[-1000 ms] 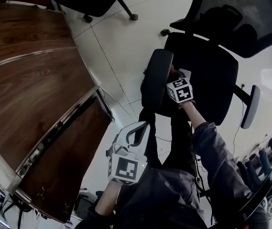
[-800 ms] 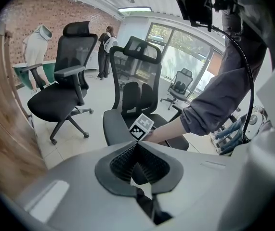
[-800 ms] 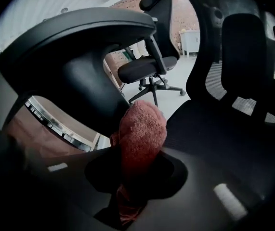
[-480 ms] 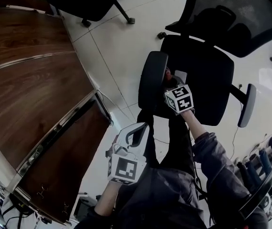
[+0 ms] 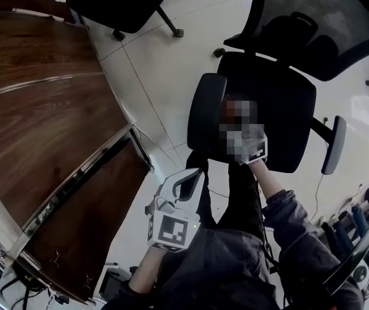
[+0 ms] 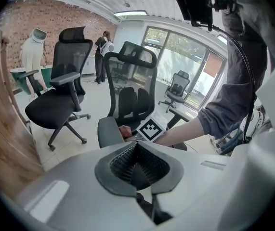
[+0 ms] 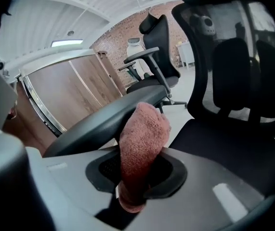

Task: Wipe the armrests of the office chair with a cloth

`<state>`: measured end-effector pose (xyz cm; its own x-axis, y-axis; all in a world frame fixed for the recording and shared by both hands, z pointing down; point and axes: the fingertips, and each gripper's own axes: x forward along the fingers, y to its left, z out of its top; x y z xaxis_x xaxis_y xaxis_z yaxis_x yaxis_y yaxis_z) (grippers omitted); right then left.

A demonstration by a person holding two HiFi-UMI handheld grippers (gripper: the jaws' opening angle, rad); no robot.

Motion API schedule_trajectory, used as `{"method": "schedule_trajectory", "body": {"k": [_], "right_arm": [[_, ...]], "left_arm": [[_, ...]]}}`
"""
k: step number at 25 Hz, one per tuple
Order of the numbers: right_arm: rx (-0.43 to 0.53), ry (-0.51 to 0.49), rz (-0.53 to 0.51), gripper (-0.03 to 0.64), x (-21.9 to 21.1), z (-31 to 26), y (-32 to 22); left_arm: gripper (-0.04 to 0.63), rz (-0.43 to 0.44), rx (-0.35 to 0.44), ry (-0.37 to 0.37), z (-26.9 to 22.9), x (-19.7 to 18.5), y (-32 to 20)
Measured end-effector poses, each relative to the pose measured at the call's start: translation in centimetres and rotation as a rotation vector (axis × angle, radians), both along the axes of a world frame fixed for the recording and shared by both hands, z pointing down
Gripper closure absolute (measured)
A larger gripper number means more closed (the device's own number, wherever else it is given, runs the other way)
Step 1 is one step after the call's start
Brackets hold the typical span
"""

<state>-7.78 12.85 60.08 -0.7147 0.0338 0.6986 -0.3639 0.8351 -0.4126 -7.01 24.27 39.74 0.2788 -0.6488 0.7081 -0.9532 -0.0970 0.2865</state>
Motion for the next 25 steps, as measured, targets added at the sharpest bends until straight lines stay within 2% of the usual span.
{"method": "schedule_trajectory", "body": {"k": [9, 13, 18, 25], "right_arm": [[-0.056, 0.125, 0.001, 0.526, -0.9, 8.1, -0.4], [-0.066, 0.152, -0.03, 0.526, -1.1, 9.8, -0.3], [-0.082, 0.141, -0.048, 0.526, -0.7, 7.9, 0.1], [-0.105, -0.002, -0.001, 0.526, 0.0, -0.2, -0.3]], "left_arm": [[0.58, -0.019, -0.035, 0.014, 1.6, -0.3, 0.9], [0.58, -0.025, -0.05, 0.016, 2.3, -0.5, 1.4], [0.58, -0.018, -0.039, 0.018, 1.9, 0.1, 1.0], [0.58, -0.041, 0.034, -0.008, -0.4, 0.8, -1.0]]}}
